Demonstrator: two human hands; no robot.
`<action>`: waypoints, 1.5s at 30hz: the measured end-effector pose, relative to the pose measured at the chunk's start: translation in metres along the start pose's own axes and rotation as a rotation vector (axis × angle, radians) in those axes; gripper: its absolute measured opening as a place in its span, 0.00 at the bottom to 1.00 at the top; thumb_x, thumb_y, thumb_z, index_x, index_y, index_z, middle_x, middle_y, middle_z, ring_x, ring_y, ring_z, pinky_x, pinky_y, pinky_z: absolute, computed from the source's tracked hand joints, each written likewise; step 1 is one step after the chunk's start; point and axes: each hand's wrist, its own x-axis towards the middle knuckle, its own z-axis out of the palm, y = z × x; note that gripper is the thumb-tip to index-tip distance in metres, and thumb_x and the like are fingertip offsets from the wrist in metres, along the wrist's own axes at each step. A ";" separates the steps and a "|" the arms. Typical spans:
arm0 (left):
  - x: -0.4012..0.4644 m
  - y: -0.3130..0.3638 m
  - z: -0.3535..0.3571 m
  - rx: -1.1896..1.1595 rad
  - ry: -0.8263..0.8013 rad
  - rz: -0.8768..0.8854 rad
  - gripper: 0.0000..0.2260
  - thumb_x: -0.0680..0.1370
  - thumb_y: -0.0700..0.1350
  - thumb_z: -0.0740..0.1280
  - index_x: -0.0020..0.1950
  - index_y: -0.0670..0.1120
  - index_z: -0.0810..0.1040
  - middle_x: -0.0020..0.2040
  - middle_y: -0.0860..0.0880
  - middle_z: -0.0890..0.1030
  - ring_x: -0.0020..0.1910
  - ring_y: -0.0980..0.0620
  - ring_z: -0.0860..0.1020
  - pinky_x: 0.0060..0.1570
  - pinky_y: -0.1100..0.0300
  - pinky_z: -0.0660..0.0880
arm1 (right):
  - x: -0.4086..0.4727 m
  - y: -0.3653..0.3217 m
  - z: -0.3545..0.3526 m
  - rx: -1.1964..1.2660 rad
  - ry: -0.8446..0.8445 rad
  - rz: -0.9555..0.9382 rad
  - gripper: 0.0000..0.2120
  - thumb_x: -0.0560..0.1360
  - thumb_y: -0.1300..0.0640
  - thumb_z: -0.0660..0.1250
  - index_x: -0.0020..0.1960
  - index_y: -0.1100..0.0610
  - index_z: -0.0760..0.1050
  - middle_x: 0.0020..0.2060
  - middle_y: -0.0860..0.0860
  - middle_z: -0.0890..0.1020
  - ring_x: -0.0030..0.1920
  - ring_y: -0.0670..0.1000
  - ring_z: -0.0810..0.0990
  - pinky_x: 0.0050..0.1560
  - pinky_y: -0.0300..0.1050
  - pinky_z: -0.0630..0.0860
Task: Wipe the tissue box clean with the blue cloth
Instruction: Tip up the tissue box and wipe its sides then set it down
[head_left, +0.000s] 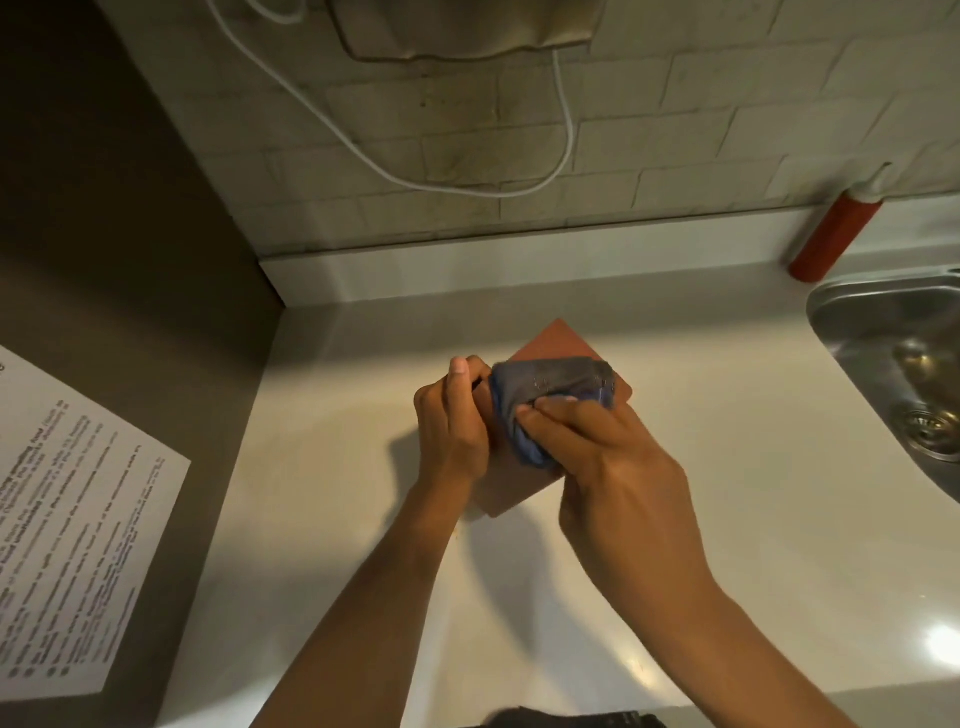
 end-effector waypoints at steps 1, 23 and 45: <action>-0.001 -0.001 -0.001 -0.007 -0.005 -0.008 0.24 0.84 0.58 0.49 0.34 0.46 0.63 0.29 0.42 0.68 0.28 0.42 0.67 0.28 0.49 0.65 | -0.005 0.006 -0.002 -0.003 0.016 0.010 0.25 0.63 0.72 0.63 0.55 0.54 0.82 0.51 0.49 0.84 0.48 0.54 0.79 0.36 0.41 0.76; 0.001 0.015 0.012 0.079 -0.021 0.004 0.20 0.82 0.53 0.51 0.32 0.53 0.68 0.28 0.48 0.72 0.27 0.49 0.72 0.28 0.51 0.68 | 0.009 0.025 -0.012 -0.040 -0.018 0.218 0.25 0.62 0.75 0.67 0.56 0.58 0.82 0.51 0.54 0.84 0.51 0.61 0.80 0.39 0.54 0.80; -0.008 0.018 0.012 0.091 -0.030 0.010 0.18 0.81 0.52 0.50 0.34 0.52 0.70 0.30 0.50 0.73 0.28 0.53 0.71 0.30 0.55 0.68 | 0.058 0.070 0.009 0.548 0.275 0.377 0.23 0.73 0.70 0.61 0.58 0.47 0.81 0.52 0.41 0.83 0.54 0.39 0.79 0.55 0.39 0.76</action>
